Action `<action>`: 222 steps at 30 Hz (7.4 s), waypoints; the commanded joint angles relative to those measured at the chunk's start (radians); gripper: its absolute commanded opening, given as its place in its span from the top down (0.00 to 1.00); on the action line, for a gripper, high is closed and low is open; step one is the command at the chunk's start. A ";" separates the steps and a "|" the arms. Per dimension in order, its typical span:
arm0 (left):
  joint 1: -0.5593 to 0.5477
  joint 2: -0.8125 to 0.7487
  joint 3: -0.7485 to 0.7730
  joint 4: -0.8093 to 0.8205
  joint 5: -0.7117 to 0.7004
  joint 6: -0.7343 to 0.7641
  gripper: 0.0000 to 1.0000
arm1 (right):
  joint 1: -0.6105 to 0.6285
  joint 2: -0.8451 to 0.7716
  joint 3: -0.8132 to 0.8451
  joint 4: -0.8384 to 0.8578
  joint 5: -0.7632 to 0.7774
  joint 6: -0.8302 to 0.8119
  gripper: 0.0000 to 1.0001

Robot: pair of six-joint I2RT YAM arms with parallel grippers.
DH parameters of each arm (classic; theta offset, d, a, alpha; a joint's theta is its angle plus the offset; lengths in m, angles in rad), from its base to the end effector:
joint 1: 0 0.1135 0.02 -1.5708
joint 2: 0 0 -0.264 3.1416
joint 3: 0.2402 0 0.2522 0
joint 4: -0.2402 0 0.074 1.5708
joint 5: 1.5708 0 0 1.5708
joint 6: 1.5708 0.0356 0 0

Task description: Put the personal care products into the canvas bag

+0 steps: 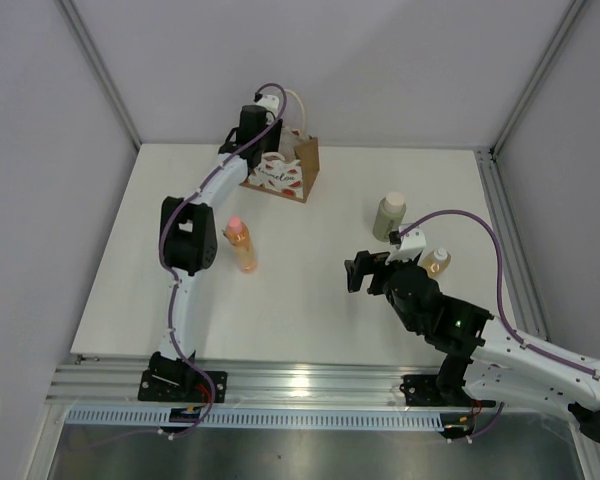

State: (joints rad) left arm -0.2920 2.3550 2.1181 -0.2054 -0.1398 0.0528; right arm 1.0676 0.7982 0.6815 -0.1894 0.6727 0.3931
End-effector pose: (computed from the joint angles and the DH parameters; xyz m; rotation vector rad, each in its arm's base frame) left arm 0.5352 -0.1557 0.2545 0.2566 1.9920 -0.0120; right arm 0.1077 0.1497 0.3029 -0.1578 1.8205 0.4042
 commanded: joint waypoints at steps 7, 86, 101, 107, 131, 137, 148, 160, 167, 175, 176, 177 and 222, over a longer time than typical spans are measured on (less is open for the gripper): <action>0.010 -0.151 -0.040 0.176 0.015 -0.013 0.30 | 0.002 -0.016 0.043 0.010 0.010 0.015 0.03; -0.274 -1.082 -1.402 0.199 -0.432 -0.441 0.26 | 0.002 0.064 0.049 0.027 0.053 -0.033 0.03; -0.263 -1.019 -1.366 0.198 -0.343 -0.410 0.82 | 0.002 0.067 0.049 0.028 0.057 -0.036 0.02; -0.312 -1.046 -1.304 0.173 -0.363 -0.323 1.00 | 0.002 0.072 0.052 0.027 0.057 -0.036 0.03; -0.358 -0.973 -0.935 0.061 -0.244 -0.215 0.99 | 0.002 0.052 0.050 0.019 0.064 -0.033 0.02; -0.358 -0.942 -0.902 0.113 -0.227 -0.194 1.00 | 0.002 0.053 0.052 0.019 0.062 -0.033 0.03; -0.357 -0.804 -0.614 0.178 -0.230 -0.074 1.00 | 0.002 0.045 0.055 0.013 0.034 -0.022 0.03; -0.314 -0.457 -0.175 0.276 -0.227 0.028 1.00 | 0.002 0.010 0.052 0.004 0.007 -0.003 0.03; -0.245 -0.229 0.186 0.276 -0.231 0.050 1.00 | 0.002 0.009 0.050 0.005 -0.018 0.004 0.03; -0.121 -0.122 0.238 0.359 -0.172 -0.077 0.99 | 0.002 0.044 0.056 0.005 -0.033 0.001 0.03; -0.115 -0.122 0.214 0.372 -0.162 -0.083 0.99 | 0.003 0.045 0.061 0.005 -0.045 0.006 0.03; -0.107 -0.111 0.198 0.385 -0.140 -0.085 1.00 | 0.002 0.048 0.061 0.004 -0.050 0.006 0.03; -0.044 -0.313 -0.236 0.473 -0.049 -0.037 0.32 | 0.002 0.084 0.072 0.004 -0.059 0.003 0.04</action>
State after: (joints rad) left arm -0.3351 2.2345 1.8992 0.2302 -0.2207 0.0273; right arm 1.0676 0.8688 0.7025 -0.2039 0.6044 0.3988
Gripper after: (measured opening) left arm 0.644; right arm 0.969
